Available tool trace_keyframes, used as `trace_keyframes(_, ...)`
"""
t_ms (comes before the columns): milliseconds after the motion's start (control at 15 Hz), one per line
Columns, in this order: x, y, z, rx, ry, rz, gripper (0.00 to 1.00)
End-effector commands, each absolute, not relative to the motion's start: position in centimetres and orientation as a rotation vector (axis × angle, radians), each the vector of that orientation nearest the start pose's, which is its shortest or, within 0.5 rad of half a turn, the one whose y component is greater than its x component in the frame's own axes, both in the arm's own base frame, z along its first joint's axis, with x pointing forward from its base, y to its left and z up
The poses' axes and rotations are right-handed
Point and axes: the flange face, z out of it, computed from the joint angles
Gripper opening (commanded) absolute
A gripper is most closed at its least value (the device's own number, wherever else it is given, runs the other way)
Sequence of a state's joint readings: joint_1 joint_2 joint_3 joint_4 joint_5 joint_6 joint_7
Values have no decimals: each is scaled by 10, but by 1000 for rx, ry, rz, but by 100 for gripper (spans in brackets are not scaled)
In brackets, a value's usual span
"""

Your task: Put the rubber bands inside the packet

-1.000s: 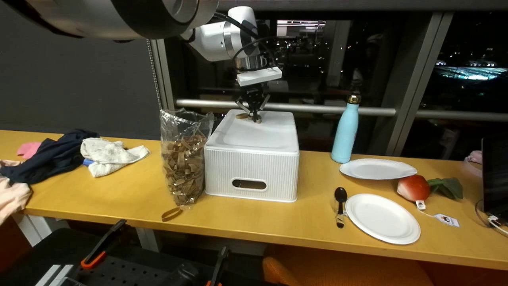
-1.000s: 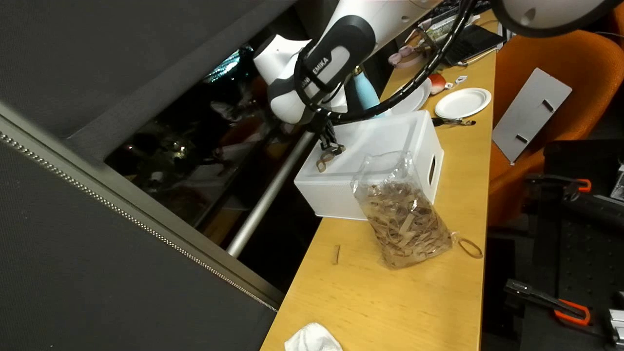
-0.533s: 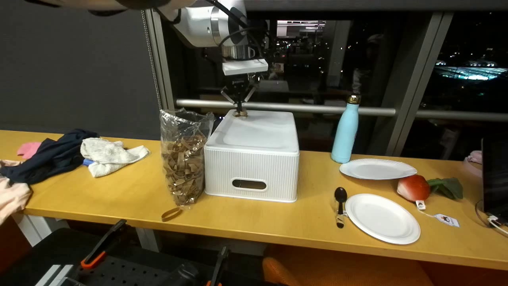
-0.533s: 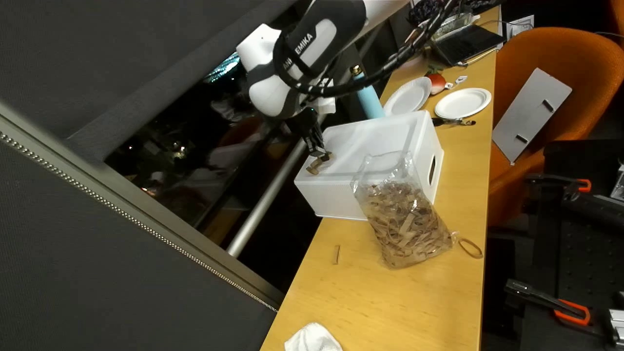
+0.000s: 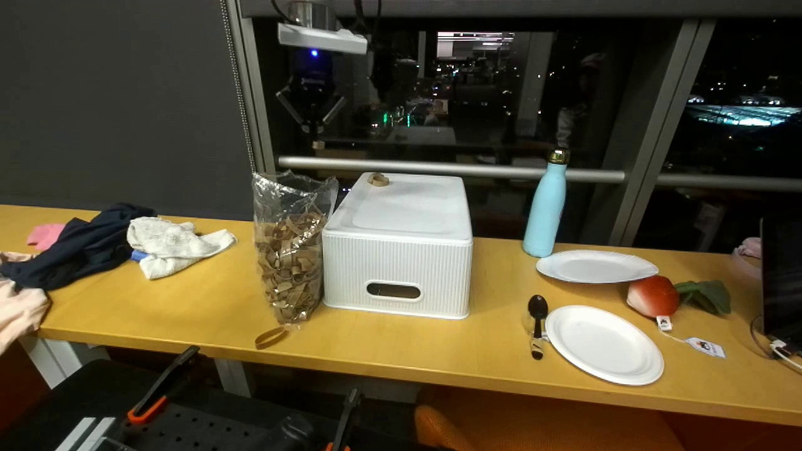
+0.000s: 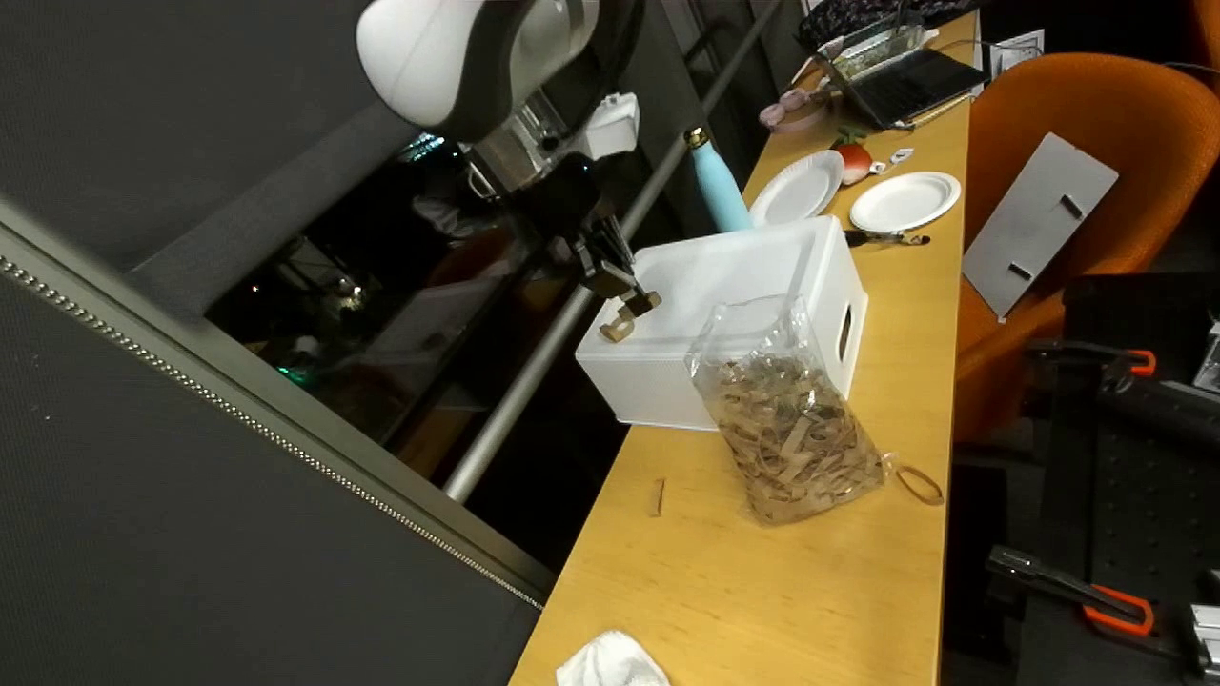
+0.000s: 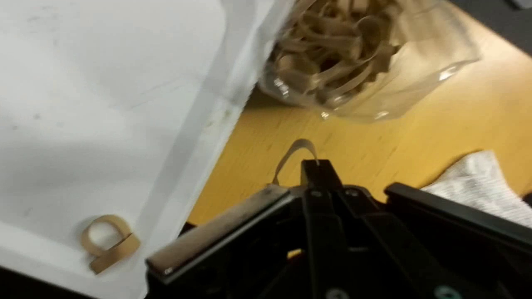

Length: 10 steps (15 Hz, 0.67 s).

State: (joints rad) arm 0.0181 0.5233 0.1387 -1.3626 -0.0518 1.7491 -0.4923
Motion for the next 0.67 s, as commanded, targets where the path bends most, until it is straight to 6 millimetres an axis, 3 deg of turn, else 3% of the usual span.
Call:
trace_keyframes(0, 614, 107, 436, -2921, -886, 372, 0)
trace_keyframes(133, 591, 107, 443, -2939, -835, 447, 0)
trace_keyframes(267, 583, 89, 440, -2973, -790, 465, 0)
trace_keyframes(600, 605, 43, 408, -3028, -799, 389, 0)
